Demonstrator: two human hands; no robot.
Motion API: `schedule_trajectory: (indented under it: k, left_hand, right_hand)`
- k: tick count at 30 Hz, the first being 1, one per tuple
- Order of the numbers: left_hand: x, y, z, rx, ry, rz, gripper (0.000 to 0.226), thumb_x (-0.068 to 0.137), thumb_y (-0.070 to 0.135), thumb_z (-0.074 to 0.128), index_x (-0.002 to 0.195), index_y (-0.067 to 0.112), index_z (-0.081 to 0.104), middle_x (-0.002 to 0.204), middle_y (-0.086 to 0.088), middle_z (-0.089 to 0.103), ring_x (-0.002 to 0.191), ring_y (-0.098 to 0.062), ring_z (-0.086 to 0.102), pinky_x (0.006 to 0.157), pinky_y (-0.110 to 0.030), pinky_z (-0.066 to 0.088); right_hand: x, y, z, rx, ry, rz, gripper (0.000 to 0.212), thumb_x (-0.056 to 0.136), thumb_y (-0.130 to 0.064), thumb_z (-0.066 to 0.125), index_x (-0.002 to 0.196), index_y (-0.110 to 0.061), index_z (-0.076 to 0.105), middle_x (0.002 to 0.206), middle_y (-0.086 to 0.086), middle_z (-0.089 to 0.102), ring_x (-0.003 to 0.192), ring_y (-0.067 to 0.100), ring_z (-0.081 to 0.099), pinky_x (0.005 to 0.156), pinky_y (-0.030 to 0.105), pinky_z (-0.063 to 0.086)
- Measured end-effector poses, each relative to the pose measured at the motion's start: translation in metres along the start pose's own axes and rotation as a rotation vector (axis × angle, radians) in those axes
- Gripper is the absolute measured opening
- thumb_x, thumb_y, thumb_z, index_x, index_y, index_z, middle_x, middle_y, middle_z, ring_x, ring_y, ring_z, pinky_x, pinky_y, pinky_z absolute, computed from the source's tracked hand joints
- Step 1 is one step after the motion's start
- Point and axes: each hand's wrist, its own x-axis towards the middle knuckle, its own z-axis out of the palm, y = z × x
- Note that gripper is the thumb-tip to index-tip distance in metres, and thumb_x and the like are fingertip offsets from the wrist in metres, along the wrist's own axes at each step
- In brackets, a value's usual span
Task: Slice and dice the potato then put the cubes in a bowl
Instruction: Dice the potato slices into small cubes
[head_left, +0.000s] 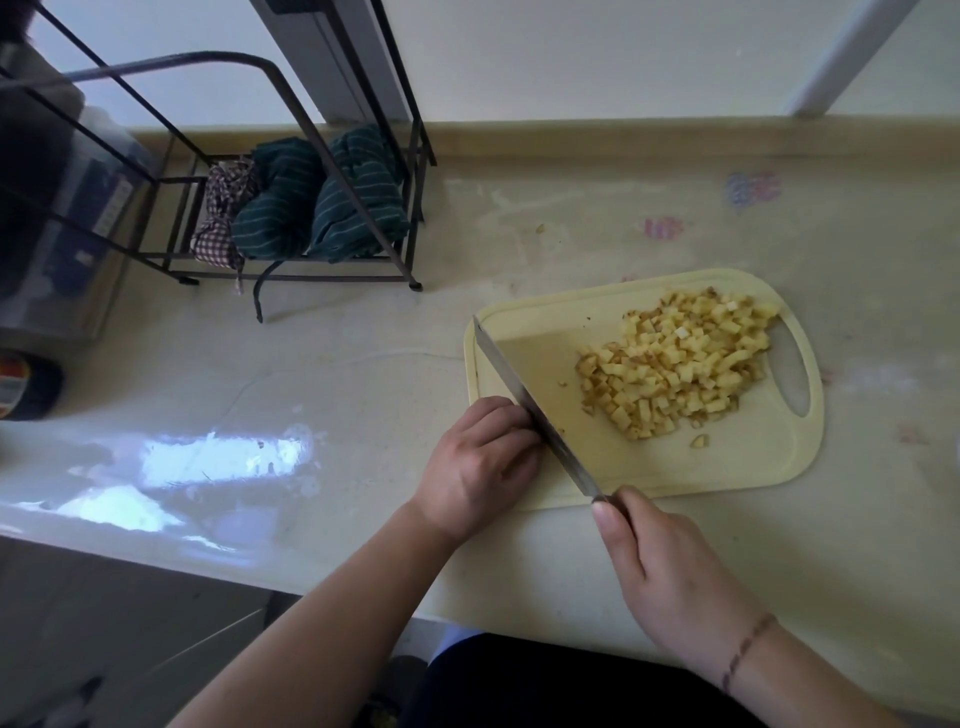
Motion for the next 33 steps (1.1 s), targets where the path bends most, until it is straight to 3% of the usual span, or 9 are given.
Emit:
schedule_trajectory:
  k: [6,13,18,22,27,33]
  left_hand:
    - [0.001,0.003,-0.004,0.01,0.001,0.029,0.004,0.087,0.002,0.077,0.085,-0.001,0.075,0.093,-0.013,0.068,0.089,-0.03,0.063,0.081,-0.032,0.054]
    - [-0.005,0.001,-0.012,0.016,0.006,0.008,0.005,0.083,-0.002,0.077,0.083,-0.002,0.073,0.091,-0.014,0.067,0.086,-0.029,0.062,0.077,-0.031,0.052]
    - [-0.003,-0.001,-0.01,0.001,-0.027,0.019,0.004,0.082,-0.005,0.075,0.083,-0.002,0.073,0.09,-0.013,0.068,0.082,-0.031,0.063,0.075,-0.033,0.053]
    - [-0.006,-0.001,-0.008,-0.012,-0.024,0.0,0.002,0.086,-0.003,0.073,0.086,-0.001,0.075,0.093,-0.012,0.07,0.086,-0.03,0.065,0.076,-0.034,0.055]
    - [-0.007,-0.001,-0.005,-0.037,0.004,-0.035,0.004,0.086,-0.002,0.073,0.088,-0.001,0.076,0.096,-0.011,0.071,0.09,-0.029,0.066,0.08,-0.031,0.055]
    - [-0.005,0.001,-0.006,-0.045,0.011,-0.023,0.002,0.086,-0.002,0.075,0.085,0.0,0.074,0.093,-0.011,0.069,0.086,-0.028,0.065,0.079,-0.03,0.054]
  right_hand:
    - [0.001,0.003,-0.007,0.027,0.043,0.037,0.041,0.086,-0.058,0.023,0.07,-0.026,0.043,0.054,0.003,0.053,0.061,0.015,0.054,0.055,0.032,0.039]
    - [-0.01,-0.006,-0.004,0.063,0.018,-0.002,0.042,0.09,-0.057,0.025,0.074,-0.024,0.047,0.054,0.006,0.053,0.055,0.016,0.052,0.053,0.031,0.038]
    - [-0.011,-0.005,0.001,0.01,-0.003,-0.025,0.037,0.09,-0.055,0.025,0.073,-0.026,0.043,0.049,-0.003,0.045,0.056,0.012,0.049,0.049,0.023,0.032]
    - [-0.014,-0.005,0.003,0.017,0.001,-0.025,0.038,0.092,-0.058,0.022,0.072,-0.03,0.039,0.055,-0.009,0.052,0.051,0.01,0.048,0.046,0.018,0.029]
    - [0.001,-0.006,0.017,-0.033,0.026,-0.02,0.044,0.087,-0.064,0.013,0.073,-0.029,0.035,0.053,-0.003,0.046,0.051,0.013,0.045,0.049,0.027,0.026]
    - [0.011,-0.004,0.0,0.019,0.044,0.03,0.046,0.088,-0.062,0.02,0.07,-0.026,0.043,0.054,0.002,0.052,0.057,0.013,0.053,0.049,0.026,0.038]
